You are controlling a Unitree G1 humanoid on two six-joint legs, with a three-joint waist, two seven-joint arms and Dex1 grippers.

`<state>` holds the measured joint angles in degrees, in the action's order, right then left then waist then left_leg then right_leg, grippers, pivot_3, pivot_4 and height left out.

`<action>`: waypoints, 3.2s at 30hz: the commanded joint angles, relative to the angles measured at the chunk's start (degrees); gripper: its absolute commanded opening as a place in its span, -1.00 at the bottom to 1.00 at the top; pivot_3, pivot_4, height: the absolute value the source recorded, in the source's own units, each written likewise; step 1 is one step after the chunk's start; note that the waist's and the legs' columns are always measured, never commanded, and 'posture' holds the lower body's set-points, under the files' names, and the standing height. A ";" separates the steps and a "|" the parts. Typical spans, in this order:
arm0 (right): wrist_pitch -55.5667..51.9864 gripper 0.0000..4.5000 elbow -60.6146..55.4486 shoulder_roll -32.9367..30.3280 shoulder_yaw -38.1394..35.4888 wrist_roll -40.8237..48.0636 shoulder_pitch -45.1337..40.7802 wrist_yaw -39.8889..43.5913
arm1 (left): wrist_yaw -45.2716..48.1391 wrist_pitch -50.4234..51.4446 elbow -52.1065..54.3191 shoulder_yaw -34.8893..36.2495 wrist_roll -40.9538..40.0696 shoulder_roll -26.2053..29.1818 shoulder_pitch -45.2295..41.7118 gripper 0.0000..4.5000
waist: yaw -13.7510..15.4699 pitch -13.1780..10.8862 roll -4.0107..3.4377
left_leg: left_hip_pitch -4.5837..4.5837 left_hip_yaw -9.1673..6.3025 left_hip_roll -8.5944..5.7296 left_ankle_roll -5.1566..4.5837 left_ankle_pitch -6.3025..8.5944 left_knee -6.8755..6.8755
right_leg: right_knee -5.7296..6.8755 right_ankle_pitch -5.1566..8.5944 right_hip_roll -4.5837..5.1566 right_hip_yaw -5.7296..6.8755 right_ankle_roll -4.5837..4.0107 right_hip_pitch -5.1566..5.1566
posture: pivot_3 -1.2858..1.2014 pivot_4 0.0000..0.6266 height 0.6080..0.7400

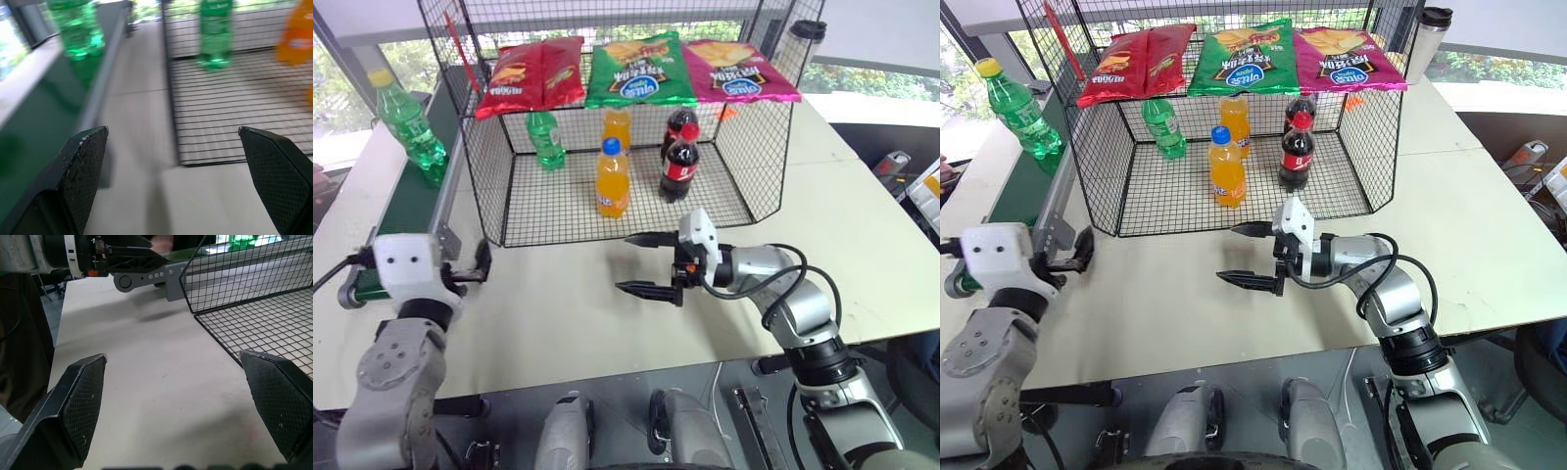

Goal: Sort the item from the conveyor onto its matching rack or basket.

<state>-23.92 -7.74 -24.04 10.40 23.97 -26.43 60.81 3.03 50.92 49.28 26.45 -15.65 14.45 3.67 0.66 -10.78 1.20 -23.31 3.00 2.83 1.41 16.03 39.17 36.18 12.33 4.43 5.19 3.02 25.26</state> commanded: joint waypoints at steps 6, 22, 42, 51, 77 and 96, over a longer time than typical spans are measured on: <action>-0.95 1.00 -2.41 0.26 -0.80 1.57 -1.50 -0.43 | -0.81 0.43 -3.35 9.44 -0.80 1.22 -0.27 0.97 | 0.07 0.00 0.00 | 0.00 0.00 0.00 0.00 0.00 0.00 | -0.01 0.00 0.00 0.00 -0.01 -0.01 | 0.03 -0.52 1.00; -0.12 1.00 -1.63 0.21 -0.79 0.83 -0.80 -0.62 | -0.18 -1.55 -9.45 13.45 -1.35 5.53 -2.78 0.97 | 0.03 0.00 0.00 | 0.00 0.01 0.00 0.00 0.00 0.00 | 0.00 0.03 0.01 0.01 -0.05 0.00 | 0.03 -0.52 1.00; 0.18 1.00 -1.41 0.16 -0.55 0.36 -0.88 -1.28 | -0.19 -6.23 -10.78 10.12 -1.00 4.95 -2.35 0.29 | 0.11 0.00 0.00 | 0.00 0.02 0.00 0.01 0.00 0.00 | -0.01 0.00 0.02 0.01 -0.01 0.00 | 0.03 -0.52 1.00; 0.26 1.00 -1.31 0.11 -0.48 0.48 -0.90 -1.25 | -0.27 -7.02 -6.96 10.66 -2.18 6.84 -4.54 0.29 | 0.08 0.00 0.01 | 0.00 0.01 0.00 0.01 0.00 0.00 | -0.01 0.06 0.03 0.02 -0.12 -0.01 | 0.03 -0.52 1.00; 1.04 1.00 -0.18 -1.20 -1.25 -0.72 0.39 -2.44 | 1.38 -9.96 -12.51 -18.40 -0.51 5.67 -16.89 0.29 | -0.20 0.00 0.01 | -0.02 0.06 -0.02 0.00 0.00 0.00 | -0.03 -0.01 0.00 0.00 0.01 0.01 | 0.03 -0.52 1.00; 9.96 1.00 11.76 1.76 -0.06 -12.69 -3.01 -11.90 | -3.90 -27.06 -45.69 -24.15 11.10 -5.19 -31.06 0.29 | 0.07 0.00 0.01 | -0.06 0.08 -0.01 0.00 0.00 -0.02 | -0.02 -0.03 -0.02 0.01 0.05 0.04 | 0.03 -0.52 1.00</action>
<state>-14.21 5.90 -22.50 10.84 11.09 -28.12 49.12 0.13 27.41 3.58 1.60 -5.73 9.39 -24.66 0.73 -10.78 1.21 -23.38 3.08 2.82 1.41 16.03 39.15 36.16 12.30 4.42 5.21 3.08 25.30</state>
